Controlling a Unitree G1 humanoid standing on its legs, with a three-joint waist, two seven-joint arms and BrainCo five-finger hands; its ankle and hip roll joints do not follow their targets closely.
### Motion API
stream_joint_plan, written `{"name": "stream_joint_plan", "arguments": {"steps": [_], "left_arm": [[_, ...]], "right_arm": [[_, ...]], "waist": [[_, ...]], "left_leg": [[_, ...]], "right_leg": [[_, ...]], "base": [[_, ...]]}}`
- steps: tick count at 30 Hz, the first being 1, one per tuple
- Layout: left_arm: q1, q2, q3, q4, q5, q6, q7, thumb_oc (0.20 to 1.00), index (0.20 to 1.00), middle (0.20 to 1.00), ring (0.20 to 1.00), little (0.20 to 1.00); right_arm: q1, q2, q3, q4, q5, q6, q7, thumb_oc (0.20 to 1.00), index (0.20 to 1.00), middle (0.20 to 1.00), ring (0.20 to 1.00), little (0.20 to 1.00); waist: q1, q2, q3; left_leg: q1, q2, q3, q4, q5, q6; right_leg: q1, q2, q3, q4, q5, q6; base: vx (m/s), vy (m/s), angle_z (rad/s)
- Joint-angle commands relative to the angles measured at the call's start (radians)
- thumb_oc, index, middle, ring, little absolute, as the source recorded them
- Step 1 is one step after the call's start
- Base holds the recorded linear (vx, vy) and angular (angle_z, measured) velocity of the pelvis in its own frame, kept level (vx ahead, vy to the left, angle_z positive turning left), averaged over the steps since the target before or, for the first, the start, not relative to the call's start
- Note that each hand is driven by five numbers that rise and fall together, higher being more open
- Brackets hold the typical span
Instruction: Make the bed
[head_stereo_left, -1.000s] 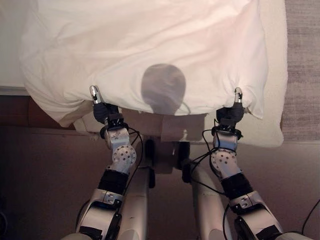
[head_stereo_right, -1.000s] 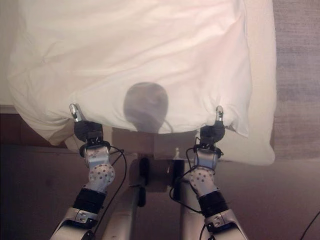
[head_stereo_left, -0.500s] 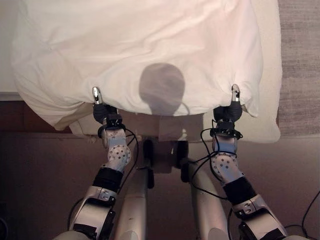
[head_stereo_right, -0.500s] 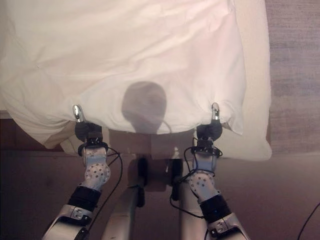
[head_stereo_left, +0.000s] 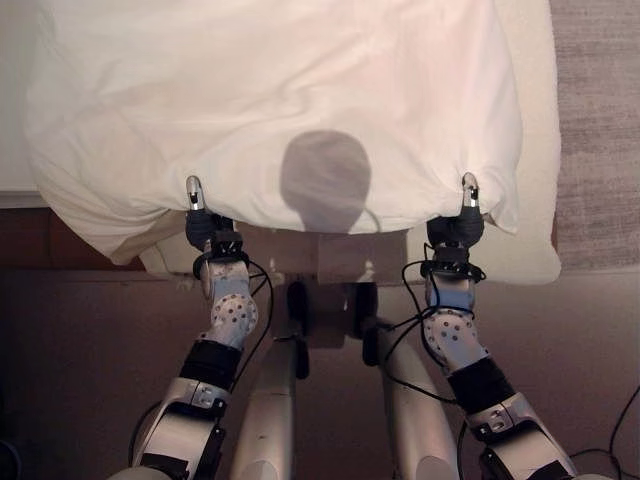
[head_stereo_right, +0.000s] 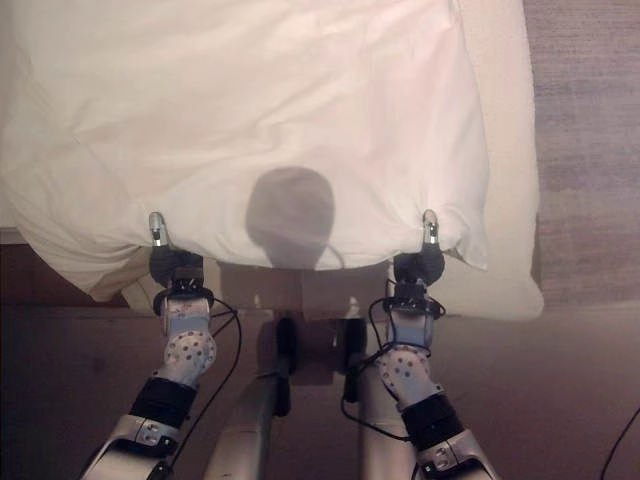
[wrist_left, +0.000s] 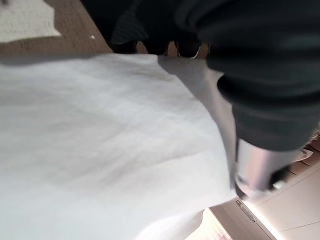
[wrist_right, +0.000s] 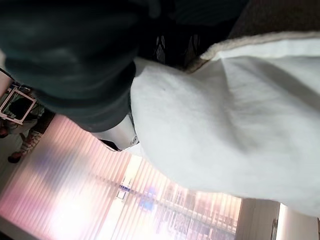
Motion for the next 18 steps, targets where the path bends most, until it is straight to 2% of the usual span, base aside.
{"name": "stream_joint_plan", "arguments": {"steps": [1,4,6,8,9,11,13,14,15,16,17,18], "left_arm": [[0.012,-0.024,0.042,-0.077,0.093,-0.062,-0.038,0.2,0.2,0.2,0.2,0.2],[0.05,-0.061,0.056,-0.118,0.079,-0.078,-0.069,0.2,0.2,0.2,0.2,0.2],[0.058,-0.077,0.064,-0.142,0.077,-0.086,-0.079,0.2,0.2,0.2,0.2,0.2],[0.079,-0.089,0.077,-0.174,0.074,-0.091,-0.091,0.2,0.2,0.2,0.2,0.2],[0.092,-0.096,0.087,-0.19,0.069,-0.093,-0.096,0.2,0.2,0.2,0.2,0.2],[0.111,-0.089,0.093,-0.233,0.081,-0.107,-0.099,0.2,0.2,0.2,0.2,0.2],[0.111,-0.089,0.093,-0.234,0.082,-0.107,-0.097,0.2,0.2,0.2,0.2,0.2],[0.113,-0.083,0.1,-0.251,0.082,-0.132,-0.104,0.2,0.2,0.2,0.2,0.2],[0.112,-0.078,0.096,-0.257,0.082,-0.138,-0.114,0.2,0.2,0.2,0.2,0.2],[0.112,-0.078,0.096,-0.257,0.082,-0.138,-0.114,0.2,0.2,0.2,0.2,0.2],[0.106,-0.063,0.091,-0.26,0.081,-0.142,-0.121,0.2,0.2,0.2,0.2,0.2],[0.104,-0.062,0.087,-0.254,0.071,-0.142,-0.126,0.2,0.2,0.2,0.2,0.2]], "right_arm": [[0.081,-0.028,-0.061,-0.158,-0.051,-0.022,0.023,0.2,0.2,0.2,0.2,0.2],[0.116,-0.033,-0.092,-0.132,-0.048,-0.017,0.016,0.2,0.2,0.2,0.2,0.2],[0.133,-0.031,-0.106,-0.107,-0.037,-0.015,0.015,0.2,0.2,0.2,0.2,0.2],[0.14,-0.033,-0.114,-0.102,-0.038,-0.013,0.012,0.2,0.2,0.2,0.2,0.2],[0.145,-0.035,-0.117,-0.103,-0.032,-0.015,0.015,0.2,0.2,0.2,0.2,0.2],[0.139,-0.042,-0.108,-0.096,-0.022,-0.017,0.021,0.2,0.2,0.2,0.2,0.2],[0.139,-0.042,-0.108,-0.096,-0.022,-0.017,0.022,0.2,0.2,0.2,0.2,0.2],[0.131,-0.038,-0.11,-0.069,-0.005,-0.02,0.023,0.2,0.2,0.2,0.2,0.2],[0.132,-0.041,-0.112,-0.065,0.0,-0.018,0.022,0.2,0.2,0.2,0.2,0.2],[0.132,-0.041,-0.112,-0.065,0.0,-0.018,0.022,0.2,0.2,0.2,0.2,0.2],[0.139,-0.039,-0.118,-0.06,-0.003,-0.021,0.014,0.2,0.2,0.2,0.2,0.2],[0.149,-0.052,-0.12,-0.061,-0.017,-0.012,0.004,0.2,0.2,0.2,0.2,0.2]], "waist": [[-0.023,0.051,-0.105],[-0.01,0.044,-0.103],[0.001,0.033,-0.099],[0.006,0.014,-0.101],[0.004,0.007,-0.097],[0.015,-0.009,-0.085],[0.016,-0.009,-0.086],[0.029,-0.015,-0.078],[0.03,-0.01,-0.077],[0.03,-0.01,-0.077],[0.037,-0.011,-0.079],[0.032,-0.012,-0.079]], "left_leg": [[-0.004,-0.02,0.004,0.034,-0.038,-0.011],[0.006,-0.017,-0.017,0.046,-0.007,-0.06],[0.0,-0.013,-0.037,0.089,0.044,-0.099],[0.018,-0.003,-0.066,0.103,0.03,-0.092],[0.034,0.022,-0.076,0.1,0.012,-0.079],[0.065,0.09,-0.139,0.057,0.006,-0.074],[0.064,0.09,-0.138,0.052,0.012,-0.074],[0.145,0.159,-0.267,-0.092,0.055,-0.096],[0.162,0.19,-0.268,-0.132,0.078,-0.105],[0.162,0.19,-0.268,-0.134,0.079,-0.105],[0.162,0.201,-0.258,-0.134,0.08,-0.113],[0.144,0.168,-0.242,-0.075,0.021,-0.105]], "right_leg": [[0.052,-0.022,0.015,-0.109,0.07,0.114],[0.103,-0.028,-0.023,-0.118,0.048,0.099],[0.129,-0.04,-0.046,-0.124,0.043,0.092],[0.143,-0.042,-0.044,-0.129,0.045,0.091],[0.142,-0.041,-0.037,-0.119,0.038,0.09],[0.134,-0.038,-0.012,-0.108,0.04,0.097],[0.132,-0.037,-0.011,-0.112,0.046,0.096],[0.124,-0.049,0.04,-0.101,0.052,0.123],[0.122,-0.062,0.054,-0.094,0.053,0.132],[0.121,-0.061,0.055,-0.094,0.054,0.132],[0.129,-0.105,0.07,-0.12,0.077,0.163],[0.15,-0.15,0.075,-0.162,0.114,0.192]], "base": [[0.0,-0.195,0.04],[-0.03,-0.186,0.09],[-0.04,-0.114,0.39],[-0.01,-0.026,0.5],[-0.01,0.016,0.2],[-0.03,0.068,0.01],[-0.02,0.21,-0.12],[-0.03,0.51,-0.14],[-0.03,0.51,-0.13],[-0.05,0.522,-0.12],[-0.06,0.633,-0.05],[-0.08,0.854,0.03]]}}
